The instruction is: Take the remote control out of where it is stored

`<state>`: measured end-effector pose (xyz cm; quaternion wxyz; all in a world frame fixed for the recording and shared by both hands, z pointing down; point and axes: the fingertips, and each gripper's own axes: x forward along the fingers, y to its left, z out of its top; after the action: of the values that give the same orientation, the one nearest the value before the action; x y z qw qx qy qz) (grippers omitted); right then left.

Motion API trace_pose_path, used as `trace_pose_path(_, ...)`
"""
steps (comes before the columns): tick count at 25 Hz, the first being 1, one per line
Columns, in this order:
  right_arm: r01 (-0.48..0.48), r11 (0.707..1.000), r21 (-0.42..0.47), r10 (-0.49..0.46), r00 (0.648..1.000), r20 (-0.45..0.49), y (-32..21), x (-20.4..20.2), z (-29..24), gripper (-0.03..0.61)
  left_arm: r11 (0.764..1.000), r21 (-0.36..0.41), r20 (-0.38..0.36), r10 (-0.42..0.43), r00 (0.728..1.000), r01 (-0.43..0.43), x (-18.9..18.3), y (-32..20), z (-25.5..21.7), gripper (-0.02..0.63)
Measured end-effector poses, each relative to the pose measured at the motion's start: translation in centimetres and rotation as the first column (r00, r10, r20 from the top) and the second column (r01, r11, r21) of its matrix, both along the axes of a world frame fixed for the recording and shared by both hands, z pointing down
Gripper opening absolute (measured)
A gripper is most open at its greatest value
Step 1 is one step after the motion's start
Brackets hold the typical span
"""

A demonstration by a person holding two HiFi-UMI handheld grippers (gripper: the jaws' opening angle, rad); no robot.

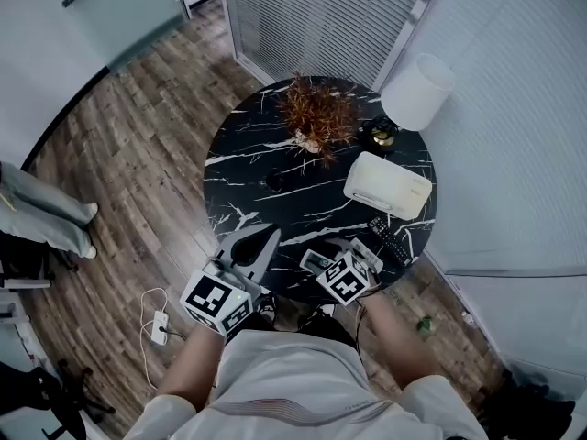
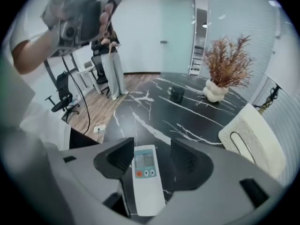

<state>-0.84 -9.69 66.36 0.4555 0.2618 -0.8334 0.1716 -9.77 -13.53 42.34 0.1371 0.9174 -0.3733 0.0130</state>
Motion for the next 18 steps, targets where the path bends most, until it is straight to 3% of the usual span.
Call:
trace_pose_path(3,-0.124,0.989,0.078,0.113,0.986,0.126,-2.0,1.3,-3.8,0.221,1.0,0.006,-0.004,0.006,1.0,-0.006,0.5,0.0,-0.3,0.009)
trace_pose_path(6,-0.269,0.948,0.167,0.224,0.943,0.246,-3.6,3.2,-8.1,0.104,1.0,0.016,-0.011,0.019,1.0,-0.019,1.2,0.2,-0.9,0.008)
trace_pose_path(8,-0.341,0.917,0.207,0.268,0.911,0.312,-4.3,4.4,-10.7,0.068,0.999,0.026,-0.012,0.03,0.999,-0.03,1.9,0.2,-1.3,0.009)
trace_pose_path(18,-0.548,0.757,0.356,0.284,0.766,0.576,-3.7,9.7,-22.8,0.025,0.995,0.054,-0.04,0.089,0.995,-0.087,5.5,0.9,-3.7,0.009)
